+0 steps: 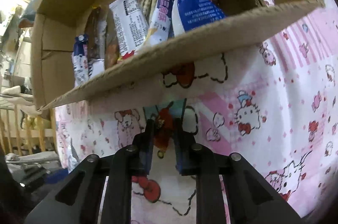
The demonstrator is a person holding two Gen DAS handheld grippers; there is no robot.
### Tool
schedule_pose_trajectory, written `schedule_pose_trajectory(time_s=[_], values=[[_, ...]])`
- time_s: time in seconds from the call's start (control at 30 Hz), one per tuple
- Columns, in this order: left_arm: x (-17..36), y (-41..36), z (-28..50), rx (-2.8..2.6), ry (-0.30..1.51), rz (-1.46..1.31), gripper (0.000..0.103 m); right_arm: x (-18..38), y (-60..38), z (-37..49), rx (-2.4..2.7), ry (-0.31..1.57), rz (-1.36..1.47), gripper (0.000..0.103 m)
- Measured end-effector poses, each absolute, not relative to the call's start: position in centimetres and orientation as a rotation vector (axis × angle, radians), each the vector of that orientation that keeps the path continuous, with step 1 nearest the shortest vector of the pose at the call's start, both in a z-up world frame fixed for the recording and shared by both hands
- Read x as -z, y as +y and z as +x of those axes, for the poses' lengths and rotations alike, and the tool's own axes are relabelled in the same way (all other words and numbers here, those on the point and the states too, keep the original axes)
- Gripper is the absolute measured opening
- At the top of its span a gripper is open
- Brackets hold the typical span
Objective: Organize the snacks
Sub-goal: 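Grasp a white red-ended packet with left tool while right tool grasps a small red packet, then carry both held packets over the cardboard box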
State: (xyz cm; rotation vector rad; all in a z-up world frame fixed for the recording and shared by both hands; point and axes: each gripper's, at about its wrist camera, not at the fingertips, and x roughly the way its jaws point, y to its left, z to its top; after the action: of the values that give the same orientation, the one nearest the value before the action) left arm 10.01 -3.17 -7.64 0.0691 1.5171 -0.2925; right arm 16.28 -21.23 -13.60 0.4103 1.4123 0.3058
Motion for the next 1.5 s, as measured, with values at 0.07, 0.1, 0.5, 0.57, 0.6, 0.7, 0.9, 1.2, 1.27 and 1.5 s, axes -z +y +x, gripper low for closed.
schedule_pose_trajectory(time_s=[0.07,0.1,0.5,0.57,0.6,0.7,0.9,1.2,1.27,1.5], values=[[7.4,-2.8,9.3,0.250,1.496,0.033,0.027,12.9,-21.5,15.7,-0.316,1.396,0.418,0.017],[7.1,-2.6,9.2,0.233,1.481,0.015,0.027,12.5,-21.5,15.5,-0.323,1.389,0.423,0.017],[1.2,-0.2,7.8,0.157,1.248,-0.014,0.027,6.4,-22.5,12.8,-0.405,1.234,0.469,0.004],[0.4,0.5,8.2,0.143,1.222,-0.054,0.027,5.6,-23.1,12.4,-0.417,1.215,0.477,0.002],[-0.1,0.8,8.5,0.134,1.209,-0.072,0.027,5.2,-23.4,12.3,-0.423,1.206,0.486,0.002],[-0.4,1.1,9.3,0.121,1.184,-0.100,0.027,4.0,-24.0,12.0,-0.453,1.163,0.526,0.002],[-2.0,1.1,11.8,0.090,1.126,-0.162,0.027,0.5,-24.6,13.2,-0.512,1.048,0.559,0.002],[-3.3,-1.1,17.2,0.079,1.051,-0.128,0.027,-0.2,-25.7,17.6,-0.504,0.980,0.580,0.002],[-2.9,-1.6,18.4,0.070,1.037,-0.113,0.027,0.4,-25.8,18.3,-0.502,0.980,0.594,0.002],[-0.1,-2.1,20.1,0.004,0.970,-0.067,0.027,3.2,-25.4,19.1,-0.452,1.034,0.598,0.002]])
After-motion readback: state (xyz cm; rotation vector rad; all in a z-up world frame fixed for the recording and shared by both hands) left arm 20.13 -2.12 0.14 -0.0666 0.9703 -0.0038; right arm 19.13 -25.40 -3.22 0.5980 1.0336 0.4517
